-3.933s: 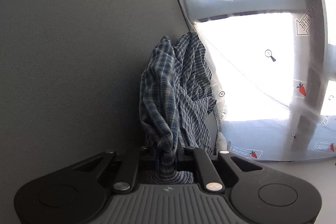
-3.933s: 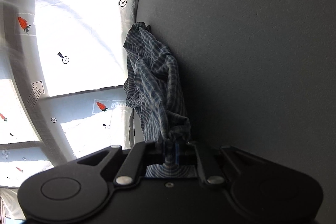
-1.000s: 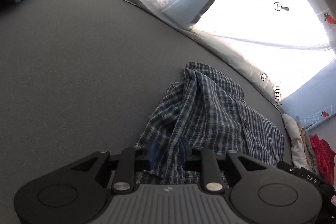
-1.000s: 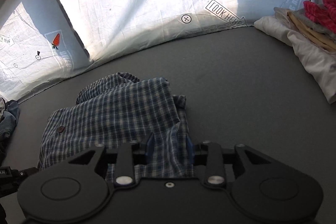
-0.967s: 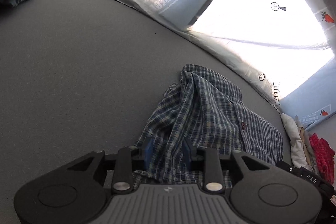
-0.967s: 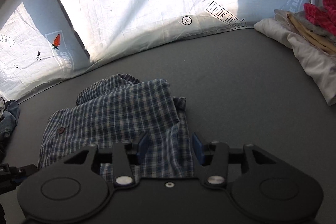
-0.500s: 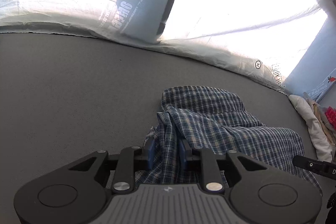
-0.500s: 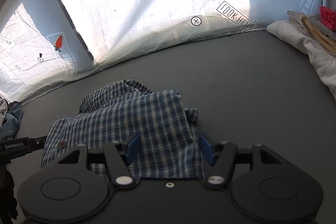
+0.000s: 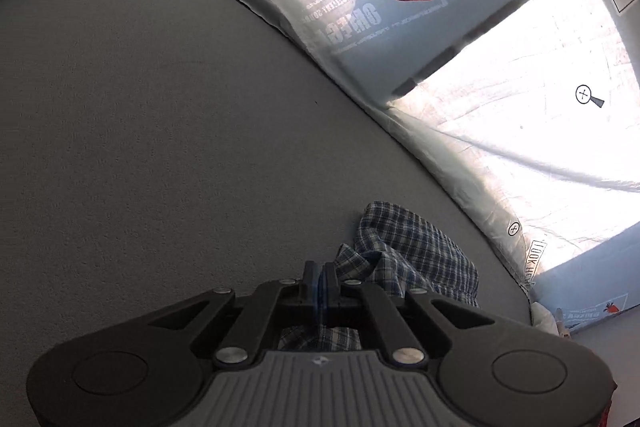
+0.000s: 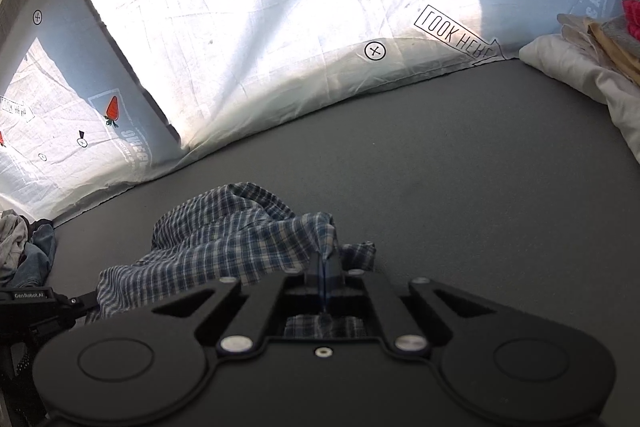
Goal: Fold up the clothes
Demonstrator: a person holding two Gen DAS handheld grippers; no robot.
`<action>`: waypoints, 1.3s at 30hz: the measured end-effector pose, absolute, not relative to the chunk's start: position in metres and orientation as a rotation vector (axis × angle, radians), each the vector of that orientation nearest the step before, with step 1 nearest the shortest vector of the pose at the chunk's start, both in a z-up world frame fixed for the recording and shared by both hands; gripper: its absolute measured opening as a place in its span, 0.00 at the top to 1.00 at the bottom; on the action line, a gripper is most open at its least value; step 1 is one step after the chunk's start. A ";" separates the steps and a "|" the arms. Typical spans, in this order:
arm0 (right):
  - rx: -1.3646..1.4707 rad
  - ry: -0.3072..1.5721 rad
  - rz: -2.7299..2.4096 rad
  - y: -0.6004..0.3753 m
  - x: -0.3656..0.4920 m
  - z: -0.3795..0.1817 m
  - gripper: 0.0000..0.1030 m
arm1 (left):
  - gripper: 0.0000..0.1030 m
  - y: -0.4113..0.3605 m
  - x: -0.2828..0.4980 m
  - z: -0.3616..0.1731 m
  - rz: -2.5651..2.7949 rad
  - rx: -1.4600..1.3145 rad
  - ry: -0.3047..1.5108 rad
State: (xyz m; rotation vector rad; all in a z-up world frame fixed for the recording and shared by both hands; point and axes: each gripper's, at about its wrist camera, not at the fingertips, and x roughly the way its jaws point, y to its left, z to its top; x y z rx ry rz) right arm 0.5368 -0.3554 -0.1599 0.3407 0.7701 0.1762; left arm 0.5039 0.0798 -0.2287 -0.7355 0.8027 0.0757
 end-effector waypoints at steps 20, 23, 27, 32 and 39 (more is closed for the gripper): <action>0.433 0.889 0.274 -0.363 0.575 -0.191 0.10 | 0.00 0.046 0.529 -0.229 -0.263 -0.532 0.941; 0.394 0.894 0.317 -0.356 0.584 -0.191 0.12 | 0.00 0.036 0.540 -0.227 -0.299 -0.486 0.936; 0.366 0.898 0.346 -0.343 0.589 -0.189 0.29 | 0.02 0.021 0.550 -0.229 -0.336 -0.520 0.911; 0.321 0.940 0.419 -0.318 0.592 -0.183 0.69 | 0.41 0.002 0.542 -0.228 -0.311 -0.557 0.892; 0.312 0.849 0.383 -0.298 0.556 -0.129 0.82 | 0.78 -0.004 0.486 -0.183 -0.258 -0.612 0.798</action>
